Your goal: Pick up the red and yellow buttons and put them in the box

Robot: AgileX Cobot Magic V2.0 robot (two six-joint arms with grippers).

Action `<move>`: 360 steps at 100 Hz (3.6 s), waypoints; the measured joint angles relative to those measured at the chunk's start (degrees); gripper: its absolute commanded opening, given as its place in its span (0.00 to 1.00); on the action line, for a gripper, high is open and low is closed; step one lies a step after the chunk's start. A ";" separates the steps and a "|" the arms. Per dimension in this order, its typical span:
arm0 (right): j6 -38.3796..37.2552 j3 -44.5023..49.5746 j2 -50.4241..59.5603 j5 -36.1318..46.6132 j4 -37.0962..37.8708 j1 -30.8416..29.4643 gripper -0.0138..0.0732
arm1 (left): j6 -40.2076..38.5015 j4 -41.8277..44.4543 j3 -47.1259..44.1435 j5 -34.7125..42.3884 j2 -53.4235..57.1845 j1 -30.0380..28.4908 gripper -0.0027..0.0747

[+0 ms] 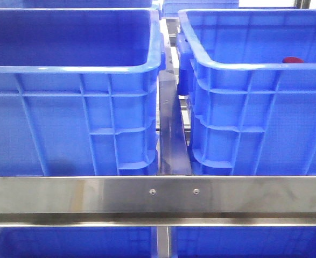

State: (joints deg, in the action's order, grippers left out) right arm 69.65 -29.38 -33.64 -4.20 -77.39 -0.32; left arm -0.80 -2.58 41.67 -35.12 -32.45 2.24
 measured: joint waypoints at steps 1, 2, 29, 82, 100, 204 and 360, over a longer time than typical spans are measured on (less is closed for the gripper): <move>0.00 0.00 0.00 0.00 0.00 0.00 0.08 | 0.00 0.00 0.11 0.00 -0.25 0.00 0.63; 0.00 0.00 0.00 0.00 0.00 0.00 0.08 | 0.00 0.00 0.24 0.00 -0.76 0.00 0.63; 0.00 0.00 0.00 -0.41 0.00 0.00 0.08 | 0.00 0.15 10.67 -3.38 -16.51 0.00 0.63; 0.00 0.00 0.00 -0.67 0.00 0.00 0.08 | 0.10 2.03 34.42 -10.50 -52.52 0.00 0.63; 0.00 0.00 0.00 -0.67 0.00 0.00 0.08 | 0.10 2.58 36.23 -10.27 -58.38 0.00 0.63; 0.00 0.00 0.00 -0.67 0.00 0.00 0.08 | 0.10 2.58 36.50 -3.50 -73.19 0.00 0.50; 0.00 0.00 0.00 -3.52 0.09 0.00 0.20 | 0.10 2.92 33.90 -13.00 -41.84 44.88 0.01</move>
State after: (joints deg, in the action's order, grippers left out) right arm 69.65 -29.38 -33.64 -7.71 -77.29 -0.32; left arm -0.69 0.34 75.57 -48.13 -74.29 47.11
